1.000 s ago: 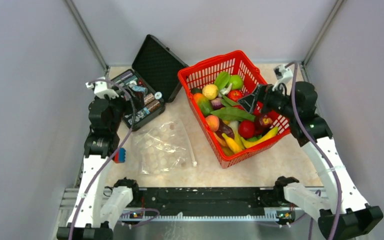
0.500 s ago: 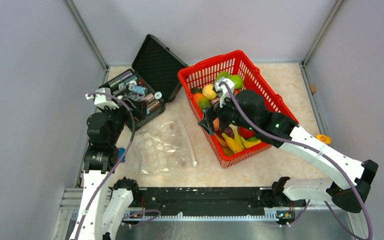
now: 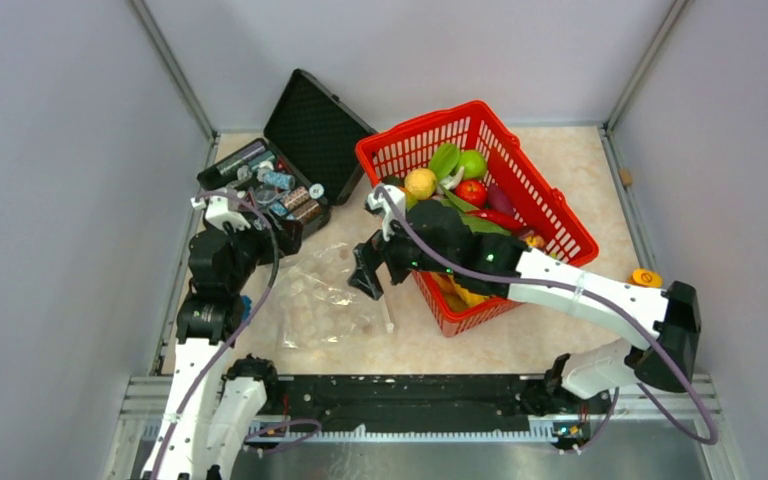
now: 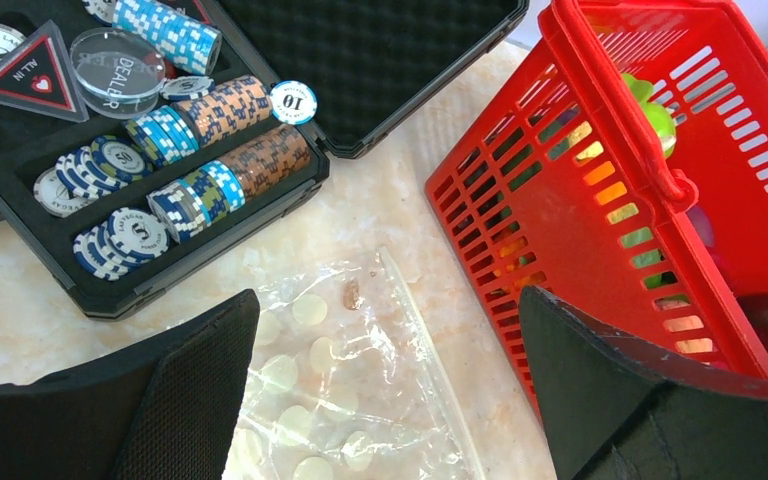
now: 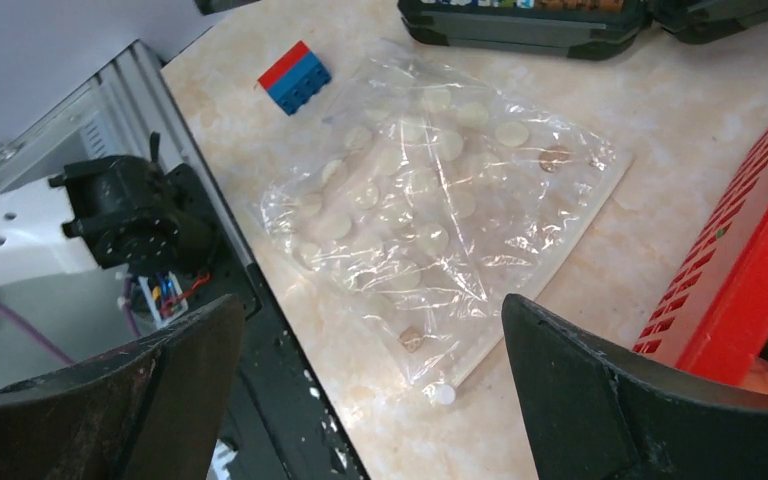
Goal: Place the food in the zip-top bag and seal the zipper
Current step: Move the bin to the center of the board.
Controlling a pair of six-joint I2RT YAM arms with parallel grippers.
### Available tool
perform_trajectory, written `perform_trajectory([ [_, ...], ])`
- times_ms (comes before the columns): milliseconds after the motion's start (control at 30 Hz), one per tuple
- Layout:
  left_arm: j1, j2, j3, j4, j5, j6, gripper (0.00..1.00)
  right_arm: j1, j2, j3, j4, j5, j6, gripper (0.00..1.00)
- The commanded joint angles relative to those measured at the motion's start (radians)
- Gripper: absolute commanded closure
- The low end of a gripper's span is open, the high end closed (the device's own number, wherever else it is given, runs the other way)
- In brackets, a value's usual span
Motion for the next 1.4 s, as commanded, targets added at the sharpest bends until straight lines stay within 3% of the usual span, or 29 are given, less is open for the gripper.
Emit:
perform_trajectory([
  [0, 0.001, -0.014, 0.034, -0.01, -0.033, 0.031, 0.01, 0.032, 0.08, 0.067, -0.079, 0.188, 0.047, 0.01],
  [200, 0.001, -0.039, 0.03, -0.024, -0.092, 0.041, 0.01, 0.034, 0.122, 0.052, -0.16, 0.406, 0.077, 0.01],
  [367, 0.001, -0.039, 0.056, -0.064, -0.145, 0.027, 0.01, 0.024, 0.067, -0.034, -0.077, 0.488, 0.095, 0.01],
  [500, 0.001, -0.041, 0.05, -0.072, -0.09, 0.031, 0.01, -0.042, 0.043, -0.073, -0.076, 0.497, 0.127, 0.01],
  [700, 0.001, 0.005, 0.044, -0.07, 0.144, 0.117, 0.01, -0.121, 0.019, -0.105, -0.094, 0.48, 0.117, 0.01],
  [833, 0.001, 0.045, 0.057, -0.093, 0.195, 0.114, 0.01, -0.123, 0.007, -0.093, -0.075, 0.411, 0.093, 0.01],
  [900, 0.001, 0.038, 0.054, -0.086, 0.181, 0.104, 0.01, -0.096, -0.01, -0.08, -0.035, 0.355, 0.087, 0.01],
  [1000, 0.001, 0.003, 0.045, -0.068, 0.139, 0.097, 0.01, -0.024, -0.048, -0.06, 0.027, 0.415, 0.043, 0.01],
  [1200, 0.001, -0.057, 0.044, -0.077, 0.055, 0.104, 0.01, 0.016, -0.054, 0.083, -0.056, 0.507, -0.012, 0.01],
  [1367, 0.001, -0.082, 0.042, -0.093, -0.06, 0.078, 0.01, 0.044, -0.014, 0.132, -0.014, 0.277, -0.011, 0.01],
])
